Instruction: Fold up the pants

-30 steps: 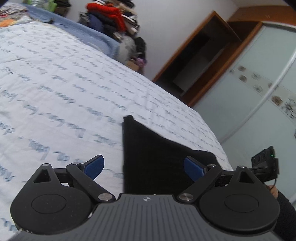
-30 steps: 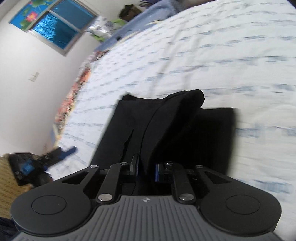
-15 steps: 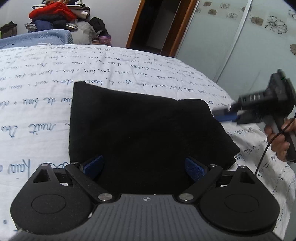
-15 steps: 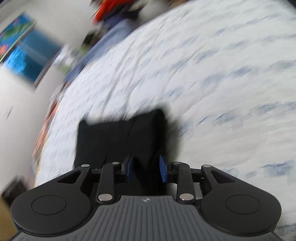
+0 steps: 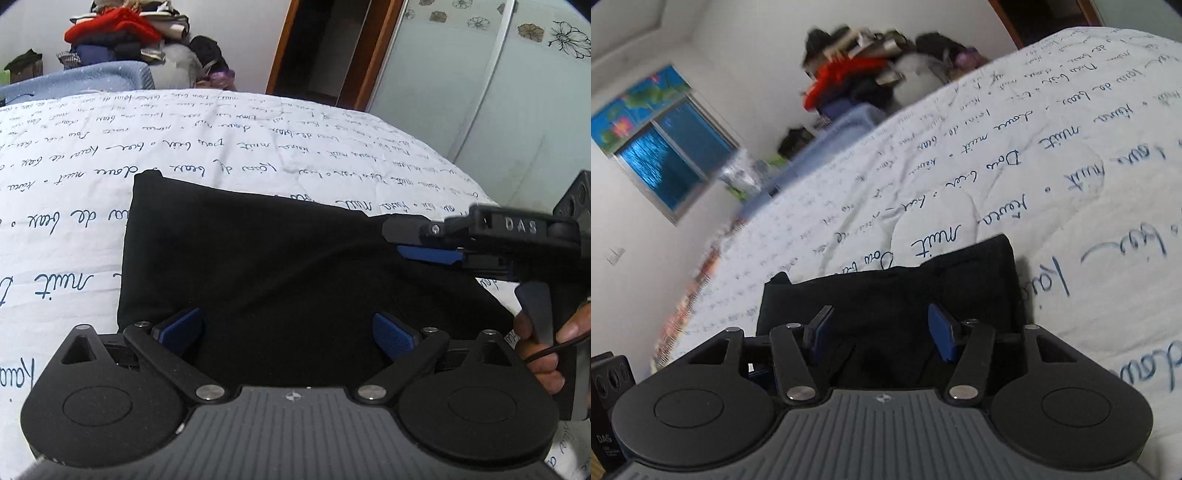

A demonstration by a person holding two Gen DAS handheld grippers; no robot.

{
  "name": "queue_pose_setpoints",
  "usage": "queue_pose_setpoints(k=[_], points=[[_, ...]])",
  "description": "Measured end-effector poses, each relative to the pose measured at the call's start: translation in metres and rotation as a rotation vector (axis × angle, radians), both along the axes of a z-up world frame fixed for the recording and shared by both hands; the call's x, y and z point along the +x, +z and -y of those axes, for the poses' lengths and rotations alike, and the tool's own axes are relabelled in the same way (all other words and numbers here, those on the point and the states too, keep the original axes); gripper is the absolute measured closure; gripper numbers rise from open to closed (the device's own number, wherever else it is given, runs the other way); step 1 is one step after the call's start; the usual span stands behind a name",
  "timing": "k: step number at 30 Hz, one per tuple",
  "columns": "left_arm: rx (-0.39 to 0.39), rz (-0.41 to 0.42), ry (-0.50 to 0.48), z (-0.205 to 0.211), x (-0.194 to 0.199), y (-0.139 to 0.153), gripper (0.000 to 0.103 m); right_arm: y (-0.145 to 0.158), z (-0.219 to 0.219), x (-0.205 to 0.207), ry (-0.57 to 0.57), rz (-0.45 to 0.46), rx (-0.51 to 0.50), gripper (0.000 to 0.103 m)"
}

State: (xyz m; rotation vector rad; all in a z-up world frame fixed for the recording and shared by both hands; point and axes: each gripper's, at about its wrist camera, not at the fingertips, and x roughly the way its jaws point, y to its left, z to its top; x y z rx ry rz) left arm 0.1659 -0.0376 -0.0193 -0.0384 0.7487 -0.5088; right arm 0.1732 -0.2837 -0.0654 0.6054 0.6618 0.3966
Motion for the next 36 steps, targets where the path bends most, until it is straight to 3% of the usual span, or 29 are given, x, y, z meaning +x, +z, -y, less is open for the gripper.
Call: queue_pose_setpoints(k=[2, 4, 7, 8, 9, 11, 15, 18, 23, 27, 29, 32, 35, 36], points=[[0.012, 0.034, -0.001, 0.0, -0.003, -0.004, 0.001, 0.002, -0.005, -0.001, 0.016, 0.017, -0.044, 0.049], [0.025, 0.045, 0.017, -0.001, -0.011, 0.002, 0.008, 0.012, -0.009, -0.002, 0.0, 0.008, -0.076, 0.049], [-0.035, 0.041, 0.053, -0.009, -0.032, 0.02, 0.007, 0.038, -0.02, -0.032, -0.079, 0.03, -0.124, 0.046], [-0.056, 0.044, 0.049, -0.013, -0.041, 0.024, 0.007, 0.046, -0.025, -0.046, -0.074, 0.071, -0.138, 0.041], [-0.067, 0.044, 0.051, -0.016, -0.05, 0.025, 0.007, 0.052, -0.029, -0.063, -0.074, 0.111, -0.147, 0.026], [-0.078, 0.02, 0.056, -0.017, -0.062, 0.02, 0.007, 0.05, -0.031, -0.091, -0.075, 0.148, -0.129, 0.007], [-0.027, 0.029, 0.038, -0.009, -0.069, 0.006, 0.005, 0.013, -0.028, -0.096, -0.072, 0.033, -0.1, 0.006], [-0.027, 0.037, 0.037, -0.008, -0.066, 0.001, 0.002, 0.001, -0.018, -0.098, -0.078, 0.084, -0.032, 0.006], [-0.001, 0.037, 0.068, -0.004, -0.069, 0.005, 0.003, 0.022, -0.023, -0.096, -0.099, 0.053, -0.095, 0.006], [-0.002, 0.018, 0.12, -0.006, -0.076, 0.018, 0.004, 0.051, -0.027, -0.117, -0.162, 0.176, -0.192, 0.006], [0.019, 0.02, 0.131, -0.005, -0.079, 0.021, 0.004, 0.057, -0.029, -0.121, -0.167, 0.19, -0.236, 0.006], [0.06, 0.036, 0.115, 0.0, -0.083, 0.018, 0.003, 0.044, -0.027, -0.115, -0.148, 0.136, -0.18, 0.006], [0.092, 0.061, 0.101, 0.003, -0.087, 0.013, 0.003, 0.011, -0.027, -0.102, -0.092, 0.016, -0.141, 0.006], [0.106, 0.07, 0.101, 0.003, -0.091, 0.014, 0.003, 0.008, -0.026, -0.107, -0.101, 0.04, -0.136, 0.006]])
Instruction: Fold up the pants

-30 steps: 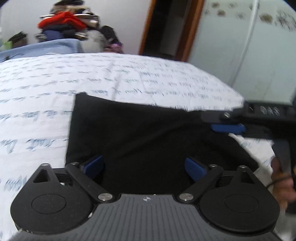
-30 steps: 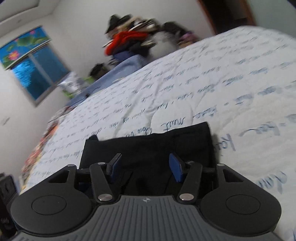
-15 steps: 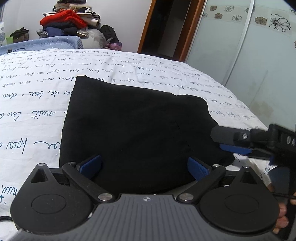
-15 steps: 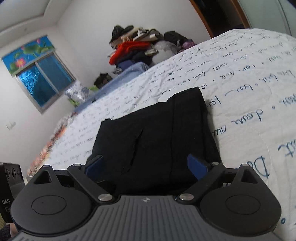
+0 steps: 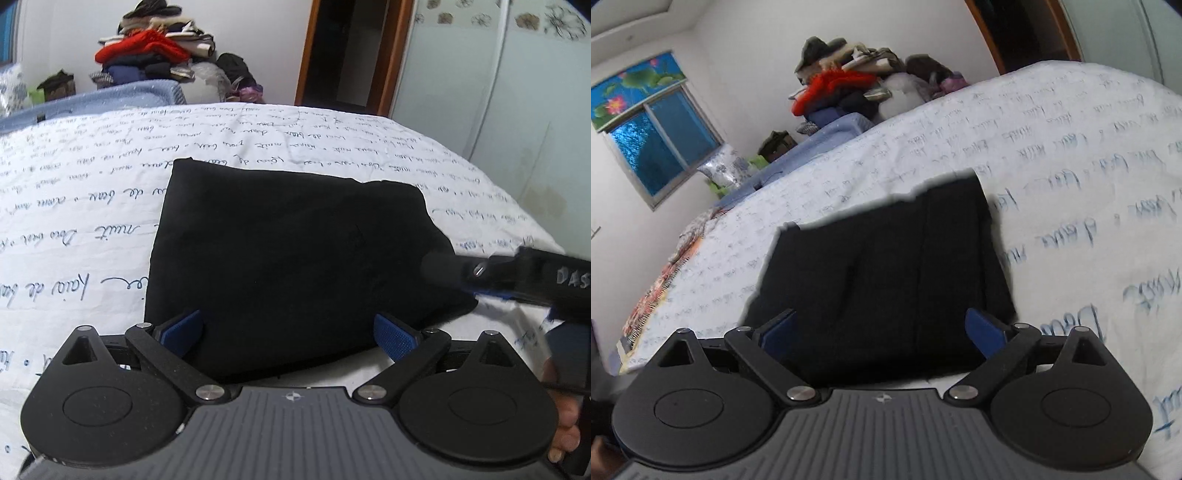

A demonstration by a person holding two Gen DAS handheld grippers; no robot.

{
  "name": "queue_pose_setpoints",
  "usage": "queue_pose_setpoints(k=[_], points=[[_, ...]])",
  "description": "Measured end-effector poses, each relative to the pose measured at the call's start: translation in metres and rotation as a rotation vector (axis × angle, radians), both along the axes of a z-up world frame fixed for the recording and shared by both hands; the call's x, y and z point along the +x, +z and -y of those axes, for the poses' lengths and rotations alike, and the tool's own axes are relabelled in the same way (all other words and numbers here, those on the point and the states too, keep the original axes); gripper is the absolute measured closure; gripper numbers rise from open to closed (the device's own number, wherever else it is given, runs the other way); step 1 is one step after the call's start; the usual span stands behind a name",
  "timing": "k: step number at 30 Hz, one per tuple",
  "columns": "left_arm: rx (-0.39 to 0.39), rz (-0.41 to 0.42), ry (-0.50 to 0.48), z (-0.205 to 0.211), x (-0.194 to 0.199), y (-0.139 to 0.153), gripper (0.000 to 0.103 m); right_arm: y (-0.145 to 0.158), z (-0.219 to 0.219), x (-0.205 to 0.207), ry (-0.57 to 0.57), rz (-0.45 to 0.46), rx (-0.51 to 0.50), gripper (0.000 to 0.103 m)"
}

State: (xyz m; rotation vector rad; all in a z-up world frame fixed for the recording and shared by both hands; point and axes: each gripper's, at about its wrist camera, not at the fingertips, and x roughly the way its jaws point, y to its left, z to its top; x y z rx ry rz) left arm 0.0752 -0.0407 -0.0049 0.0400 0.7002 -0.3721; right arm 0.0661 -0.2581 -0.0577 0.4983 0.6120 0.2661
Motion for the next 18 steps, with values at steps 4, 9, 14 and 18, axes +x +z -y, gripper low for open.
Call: queue_pose_setpoints(k=[4, 9, 14, 18], points=[[0.011, 0.017, 0.031, -0.003, -0.013, 0.006, 0.003, 0.017, 0.002, -0.022, -0.063, 0.02, -0.025, 0.006], [-0.021, -0.004, 0.119, -0.014, -0.035, 0.008, 0.003, 0.024, -0.016, -0.056, -0.147, 0.039, -0.227, 0.006], [-0.042, -0.071, 0.181, -0.027, -0.053, 0.0, 0.003, 0.007, -0.045, -0.084, -0.142, -0.033, -0.422, 0.006], [-0.018, -0.127, 0.232, -0.037, -0.053, -0.006, 0.003, -0.008, -0.064, -0.092, -0.094, -0.094, -0.537, 0.004]])
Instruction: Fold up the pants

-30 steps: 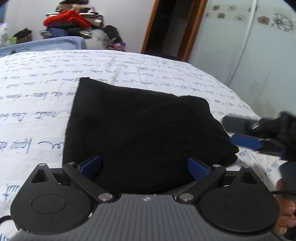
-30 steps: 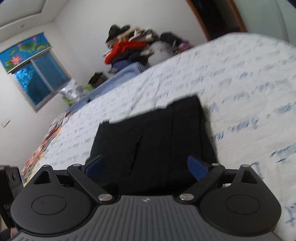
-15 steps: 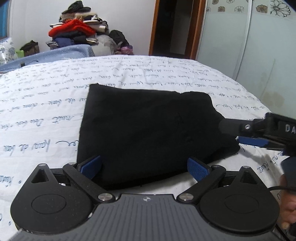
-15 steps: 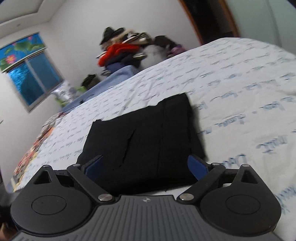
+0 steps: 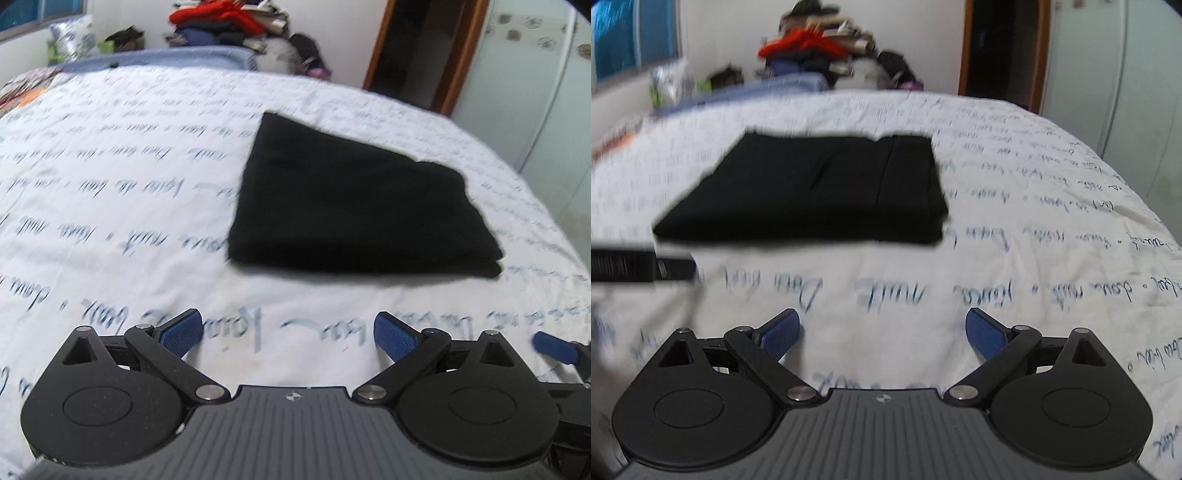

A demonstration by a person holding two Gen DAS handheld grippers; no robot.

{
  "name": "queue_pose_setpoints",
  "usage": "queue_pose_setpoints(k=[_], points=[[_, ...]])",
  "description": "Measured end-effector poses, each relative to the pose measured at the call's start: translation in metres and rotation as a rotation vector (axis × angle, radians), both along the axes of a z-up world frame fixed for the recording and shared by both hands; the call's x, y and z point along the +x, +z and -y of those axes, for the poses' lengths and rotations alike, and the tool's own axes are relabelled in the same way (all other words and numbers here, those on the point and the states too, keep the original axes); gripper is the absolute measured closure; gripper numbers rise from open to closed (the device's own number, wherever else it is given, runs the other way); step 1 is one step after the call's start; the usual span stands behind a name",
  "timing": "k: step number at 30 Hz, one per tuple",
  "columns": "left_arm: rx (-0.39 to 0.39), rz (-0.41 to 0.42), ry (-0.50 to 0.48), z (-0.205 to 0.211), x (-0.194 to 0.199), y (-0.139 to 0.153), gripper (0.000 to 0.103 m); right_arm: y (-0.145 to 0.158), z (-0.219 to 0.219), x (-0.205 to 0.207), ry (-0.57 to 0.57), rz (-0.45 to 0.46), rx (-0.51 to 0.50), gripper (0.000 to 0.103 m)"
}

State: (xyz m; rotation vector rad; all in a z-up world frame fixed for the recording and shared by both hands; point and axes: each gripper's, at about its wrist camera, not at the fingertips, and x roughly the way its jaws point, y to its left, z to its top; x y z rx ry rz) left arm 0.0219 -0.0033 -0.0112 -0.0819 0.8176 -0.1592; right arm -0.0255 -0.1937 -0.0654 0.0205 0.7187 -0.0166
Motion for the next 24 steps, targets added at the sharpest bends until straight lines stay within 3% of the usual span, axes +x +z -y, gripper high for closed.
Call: queue_pose_setpoints(k=[12, 16, 24], points=[[0.077, 0.01, -0.048, -0.007, -0.041, -0.003, 0.0, 0.003, -0.01, -0.024, -0.022, -0.05, 0.019, 0.0], [0.119, 0.01, -0.07, -0.003, -0.053, -0.005, 0.0, 0.002, -0.018, -0.034, -0.019, -0.054, -0.01, 0.0], [0.13, 0.002, -0.085, -0.007, -0.08, -0.003, 0.0, 0.008, -0.032, -0.062, -0.012, -0.025, -0.065, 0.0]])
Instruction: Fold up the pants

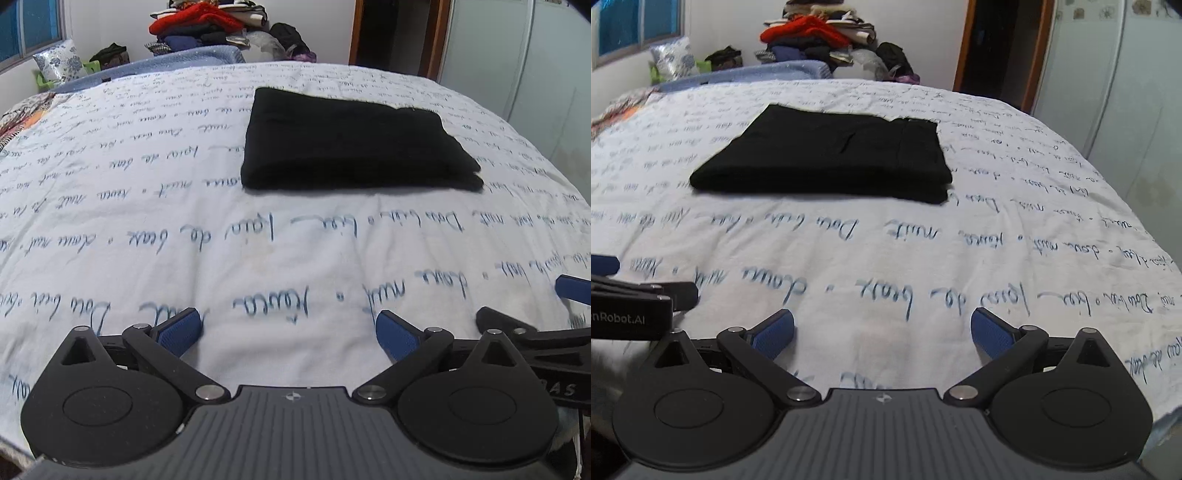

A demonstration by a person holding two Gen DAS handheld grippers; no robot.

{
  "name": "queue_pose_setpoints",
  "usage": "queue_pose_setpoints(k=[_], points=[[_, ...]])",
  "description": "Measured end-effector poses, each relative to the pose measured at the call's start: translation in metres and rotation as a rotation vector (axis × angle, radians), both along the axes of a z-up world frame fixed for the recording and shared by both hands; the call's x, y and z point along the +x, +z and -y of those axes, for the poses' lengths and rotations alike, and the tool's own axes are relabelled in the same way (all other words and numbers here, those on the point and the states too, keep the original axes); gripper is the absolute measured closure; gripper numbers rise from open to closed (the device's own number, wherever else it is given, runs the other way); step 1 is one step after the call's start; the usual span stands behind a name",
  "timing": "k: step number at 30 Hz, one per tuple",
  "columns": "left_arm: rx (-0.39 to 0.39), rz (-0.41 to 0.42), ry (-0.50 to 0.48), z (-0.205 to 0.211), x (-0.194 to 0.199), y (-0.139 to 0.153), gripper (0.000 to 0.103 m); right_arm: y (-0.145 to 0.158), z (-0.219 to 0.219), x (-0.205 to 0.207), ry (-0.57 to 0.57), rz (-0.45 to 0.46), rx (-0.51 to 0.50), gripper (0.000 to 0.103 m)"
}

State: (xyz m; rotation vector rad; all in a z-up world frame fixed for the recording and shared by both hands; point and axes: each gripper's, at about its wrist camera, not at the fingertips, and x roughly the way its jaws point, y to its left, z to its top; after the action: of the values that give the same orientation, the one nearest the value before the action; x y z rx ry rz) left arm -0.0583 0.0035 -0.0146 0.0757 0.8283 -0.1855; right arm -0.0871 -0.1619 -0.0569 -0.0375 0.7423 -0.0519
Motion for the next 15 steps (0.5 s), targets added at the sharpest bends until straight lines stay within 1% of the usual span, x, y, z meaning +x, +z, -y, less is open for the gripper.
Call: queue_pose_setpoints(k=[3, 5, 9, 15], points=[[0.007, 0.006, -0.01, 0.0, -0.003, -0.005, 0.0, -0.01, 0.001, -0.002, -0.007, -0.026, 0.036, 0.0], [0.002, 0.022, -0.013, -0.002, -0.005, -0.008, 0.0, -0.013, 0.004, -0.004, -0.015, -0.012, 0.061, 0.0], [-0.009, 0.032, -0.008, -0.003, -0.005, -0.009, 0.0, -0.014, 0.003, -0.005, -0.022, -0.003, 0.064, 0.0], [-0.003, 0.052, -0.004, -0.001, -0.007, -0.011, 0.0, -0.017, 0.001, -0.012, -0.035, 0.023, 0.068, 0.0]])
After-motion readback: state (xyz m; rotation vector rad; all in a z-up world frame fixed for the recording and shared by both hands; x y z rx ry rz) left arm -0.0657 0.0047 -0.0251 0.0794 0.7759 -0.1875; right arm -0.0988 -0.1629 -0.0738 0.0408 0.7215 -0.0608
